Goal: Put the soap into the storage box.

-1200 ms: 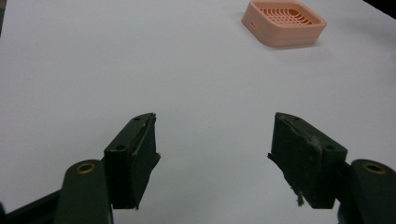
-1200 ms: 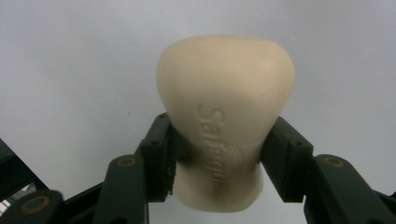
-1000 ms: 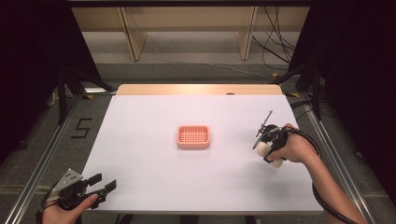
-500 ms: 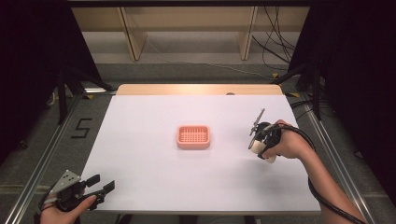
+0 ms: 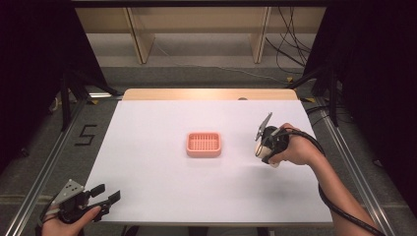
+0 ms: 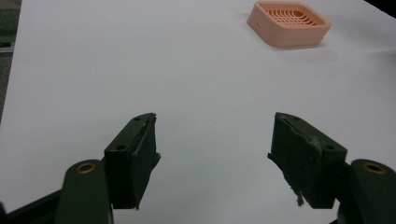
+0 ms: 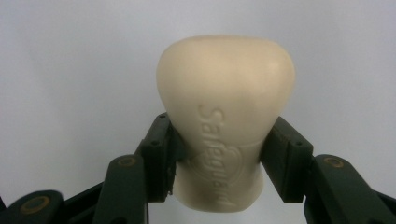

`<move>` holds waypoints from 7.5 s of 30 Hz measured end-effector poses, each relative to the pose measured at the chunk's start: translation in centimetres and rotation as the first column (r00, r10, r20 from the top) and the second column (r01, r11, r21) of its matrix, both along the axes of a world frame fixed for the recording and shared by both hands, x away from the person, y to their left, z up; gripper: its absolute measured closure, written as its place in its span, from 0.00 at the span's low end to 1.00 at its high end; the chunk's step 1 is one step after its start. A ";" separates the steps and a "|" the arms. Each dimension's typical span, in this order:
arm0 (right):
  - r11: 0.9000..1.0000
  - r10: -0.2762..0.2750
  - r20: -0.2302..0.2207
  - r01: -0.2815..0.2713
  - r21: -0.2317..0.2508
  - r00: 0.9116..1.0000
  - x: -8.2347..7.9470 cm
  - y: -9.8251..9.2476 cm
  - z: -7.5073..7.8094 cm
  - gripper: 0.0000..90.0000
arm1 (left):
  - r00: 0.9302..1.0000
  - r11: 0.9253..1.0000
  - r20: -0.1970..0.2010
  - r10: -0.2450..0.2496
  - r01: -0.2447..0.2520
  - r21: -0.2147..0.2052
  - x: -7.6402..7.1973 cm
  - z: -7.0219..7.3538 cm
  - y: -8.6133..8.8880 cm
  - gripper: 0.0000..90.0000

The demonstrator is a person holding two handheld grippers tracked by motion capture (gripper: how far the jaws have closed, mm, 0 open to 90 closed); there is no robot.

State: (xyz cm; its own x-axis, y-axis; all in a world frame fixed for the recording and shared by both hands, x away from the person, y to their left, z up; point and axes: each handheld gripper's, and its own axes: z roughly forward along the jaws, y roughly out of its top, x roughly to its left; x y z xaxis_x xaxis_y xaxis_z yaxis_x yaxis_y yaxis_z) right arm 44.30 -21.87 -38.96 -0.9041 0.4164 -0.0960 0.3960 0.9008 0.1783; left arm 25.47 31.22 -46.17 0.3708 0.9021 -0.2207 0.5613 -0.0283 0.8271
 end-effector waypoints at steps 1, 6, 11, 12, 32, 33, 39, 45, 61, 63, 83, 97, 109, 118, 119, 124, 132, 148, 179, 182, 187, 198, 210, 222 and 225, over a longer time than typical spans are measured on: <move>1.000 0.007 -0.005 -0.007 0.003 1.000 0.1 0.1 0.0 0.56 | 1.000 1.000 0.000 0.000 0.000 0.000 0.0 0.0 0.0 0.34; 0.999 0.041 0.003 -0.041 0.020 0.999 0.4 0.4 0.2 0.56 | 1.000 1.000 0.001 -0.001 0.001 -0.003 0.0 0.0 0.0 0.34; 0.999 0.048 0.004 -0.048 0.026 0.999 0.5 1.0 0.3 0.56 | 1.000 1.000 0.002 -0.001 0.001 -0.004 0.0 0.0 0.0 0.34; 0.999 0.031 -0.003 -0.031 0.016 1.000 0.5 1.2 0.4 0.56 | 1.000 1.000 0.002 -0.001 0.001 -0.004 0.0 0.0 0.0 0.34; 0.999 0.047 0.005 -0.047 0.027 0.999 1.3 2.2 0.5 0.56 | 1.000 1.000 0.001 -0.002 0.002 -0.003 0.0 0.0 0.0 0.34; 0.998 0.061 0.007 -0.061 0.024 0.998 1.5 2.2 0.5 0.56 | 1.000 1.000 0.001 -0.002 0.002 -0.004 0.0 0.0 0.0 0.34; 0.998 0.050 0.003 -0.050 0.023 0.999 1.6 2.4 0.6 0.56 | 1.000 1.000 0.002 -0.002 0.002 -0.003 0.0 0.0 0.0 0.34; 0.995 0.096 0.027 -0.096 0.016 0.995 2.1 2.6 0.7 0.56 | 1.000 1.000 0.001 -0.010 0.010 -0.006 0.0 0.0 0.1 0.34; 0.994 0.096 0.020 -0.097 0.044 0.995 2.4 4.1 0.8 0.56 | 1.000 1.000 0.000 -0.002 0.002 -0.004 0.0 0.0 0.0 0.34; 0.995 0.097 0.028 -0.098 0.034 0.995 2.4 4.2 0.8 0.56 | 1.000 1.000 0.000 -0.004 0.004 -0.004 0.0 0.0 0.1 0.34; 0.992 0.119 0.036 -0.120 0.029 0.992 3.0 6.0 0.6 0.56 | 1.000 1.000 0.003 -0.009 0.009 -0.012 0.0 0.0 0.1 0.34; 0.986 0.155 0.054 -0.157 0.046 0.987 3.5 7.3 0.7 0.56 | 1.000 1.000 0.002 -0.002 0.002 -0.005 0.0 0.1 0.1 0.34; 0.985 0.165 0.050 -0.167 0.045 0.985 3.8 8.2 0.7 0.56 | 1.000 1.000 0.005 -0.006 0.006 -0.006 0.0 0.1 0.1 0.34; 0.987 0.150 0.049 -0.152 0.045 0.987 3.8 8.9 0.9 0.56 | 1.000 1.000 0.006 -0.007 0.007 -0.009 0.0 0.1 0.1 0.34; 0.987 0.153 0.048 -0.155 0.048 0.987 3.8 8.9 0.9 0.56 | 1.000 1.000 0.007 -0.007 0.007 -0.010 0.0 0.1 0.1 0.34; 0.988 0.144 0.055 -0.147 0.046 0.988 3.9 9.3 1.0 0.56 | 1.000 1.000 0.008 -0.007 0.007 -0.009 0.0 0.1 0.1 0.34; 0.983 0.175 0.064 -0.178 0.050 0.982 4.3 9.6 1.1 0.56 | 1.000 1.000 0.009 -0.008 0.008 -0.008 0.0 0.1 0.1 0.34; 0.987 0.153 0.059 -0.156 0.046 0.986 4.5 10.4 1.3 0.56 | 1.000 1.000 0.010 -0.010 0.010 -0.010 0.0 0.1 0.1 0.34; 0.983 0.177 0.065 -0.180 0.040 0.982 5.8 11.9 1.1 0.56 | 1.000 1.000 0.009 -0.010 0.010 -0.012 0.1 0.1 0.1 0.34; 0.983 0.178 0.068 -0.181 0.037 0.982 5.8 12.1 1.1 0.56 | 1.000 1.000 0.008 -0.012 0.012 -0.009 0.1 0.1 0.2 0.34; 0.986 0.159 0.063 -0.161 0.035 0.985 5.9 12.5 1.4 0.56 | 1.000 1.000 0.006 -0.010 0.010 -0.008 0.0 0.1 0.2 0.34; 0.984 0.170 0.069 -0.173 0.041 0.983 6.4 13.1 1.3 0.56 | 1.000 1.000 0.009 -0.006 0.006 -0.012 0.0 0.1 0.2 0.34; 0.984 0.173 0.070 -0.176 0.042 0.983 6.7 13.6 1.2 0.56 | 1.000 1.000 0.013 -0.008 0.008 -0.016 0.1 0.1 0.2 0.34; 0.986 0.159 0.060 -0.161 0.038 0.985 6.8 14.0 1.0 0.56 | 1.000 1.000 0.015 -0.012 0.012 -0.019 0.1 0.1 0.2 0.34; 0.985 0.163 0.061 -0.165 0.044 0.985 6.9 14.1 0.9 0.56 | 1.000 1.000 0.013 -0.010 0.010 -0.017 0.1 0.1 0.2 0.34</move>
